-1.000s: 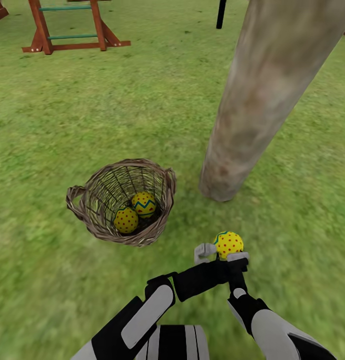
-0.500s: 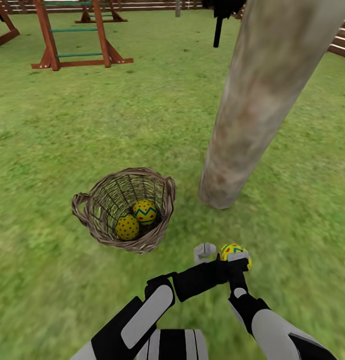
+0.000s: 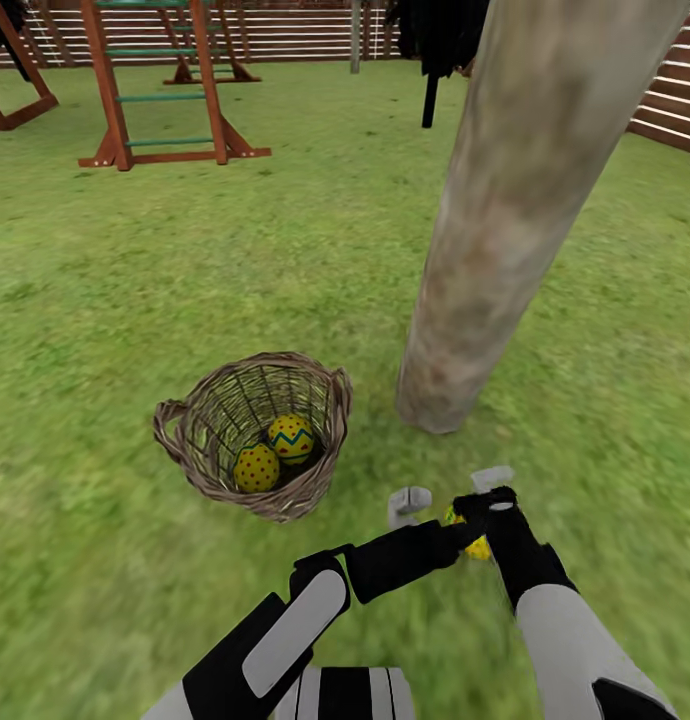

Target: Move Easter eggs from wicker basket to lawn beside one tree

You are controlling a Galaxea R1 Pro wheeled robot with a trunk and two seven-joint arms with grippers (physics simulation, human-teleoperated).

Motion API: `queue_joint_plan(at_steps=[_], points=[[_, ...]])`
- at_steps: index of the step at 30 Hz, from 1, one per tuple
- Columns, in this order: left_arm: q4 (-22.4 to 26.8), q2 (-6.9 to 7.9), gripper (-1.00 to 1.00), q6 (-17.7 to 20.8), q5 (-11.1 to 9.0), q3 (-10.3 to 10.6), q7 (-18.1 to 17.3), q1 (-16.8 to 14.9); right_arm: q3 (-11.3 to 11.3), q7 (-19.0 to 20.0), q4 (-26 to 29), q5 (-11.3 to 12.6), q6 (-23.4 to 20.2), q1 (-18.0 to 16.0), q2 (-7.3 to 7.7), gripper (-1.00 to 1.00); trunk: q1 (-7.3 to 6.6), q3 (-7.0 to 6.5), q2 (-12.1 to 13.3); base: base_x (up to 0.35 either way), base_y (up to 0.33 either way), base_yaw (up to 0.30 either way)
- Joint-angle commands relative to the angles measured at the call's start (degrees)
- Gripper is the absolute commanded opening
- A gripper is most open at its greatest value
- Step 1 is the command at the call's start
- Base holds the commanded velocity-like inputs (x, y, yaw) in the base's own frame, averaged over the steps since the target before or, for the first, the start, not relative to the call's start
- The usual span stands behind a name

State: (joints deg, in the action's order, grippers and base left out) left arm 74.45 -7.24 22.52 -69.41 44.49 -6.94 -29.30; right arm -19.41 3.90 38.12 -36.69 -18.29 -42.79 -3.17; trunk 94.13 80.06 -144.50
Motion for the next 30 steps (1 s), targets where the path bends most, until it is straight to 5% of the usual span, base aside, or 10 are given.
queue_joint_plan(at_steps=[1, 5, 10, 14, 16, 17, 20, 30], points=[[0.0, 0.0, 1.0, 0.2, -0.4, 0.0, 0.0, 0.0, -0.3, 4.5, 3.0, -0.6, -4.5, 0.0, 0.0, 1.0, -0.03, -0.19, 0.0, 0.0, 0.0, 0.0], [0.0, -0.05, 1.0, 0.2, -0.3, 0.0, 0.2, 0.0, -0.3, 20.6, 11.7, -0.7, -17.1, 0.0, 2.96, 1.0, -0.13, -1.07, 0.1, 0.0, 0.0, 0.0], [-0.1, 0.07, 1.0, 0.4, -0.2, -0.3, 0.3, -0.1, -0.3, 41.6, 14.8, -1.2, -23.9, 0.3, 7.93, 1.0, -0.26, -2.18, 0.1, 0.0, 0.0, 0.0], [0.4, 0.4, 1.0, 1.2, -0.2, -0.8, 0.7, -0.1, -0.3, 56.0, 14.8, -1.2, -29.3, 0.7, 14.78, 1.0, -0.36, -3.07, 0.2, 0.0, 0.0, 0.0], [1.8, 0.74, 1.0, 1.7, -0.3, -3.0, 0.9, -0.4, -0.3, 69.6, 13.1, -0.8, -32.2, 0.8, 21.62, 1.0, -0.42, -3.51, 0.2, 0.0, 0.0, 0.0], [2.0, 0.74, 1.0, 1.9, -0.3, -3.4, 0.9, -0.4, -0.3, 72.4, 10.9, -0.7, -32.4, 0.9, 22.28, 1.0, -0.44, -3.73, 0.2, 0.0, 0.0, 0.0], [2.0, 0.69, 1.0, 2.0, -0.4, -3.7, 1.6, -0.4, -0.2, 74.4, 5.6, -1.4, -32.0, 1.0, 22.6, 1.0, -0.52, -4.4, 0.3, 0.0, 0.0, 0.0], [1.8, 0.73, 1.0, 1.7, -0.4, -3.6, 3.4, -0.3, -0.1, 74.2, 4.4, -0.9, -31.5, 1.0, 22.6, 1.0, -0.78, -6.61, 0.4, 0.0, 0.0, 0.0]])
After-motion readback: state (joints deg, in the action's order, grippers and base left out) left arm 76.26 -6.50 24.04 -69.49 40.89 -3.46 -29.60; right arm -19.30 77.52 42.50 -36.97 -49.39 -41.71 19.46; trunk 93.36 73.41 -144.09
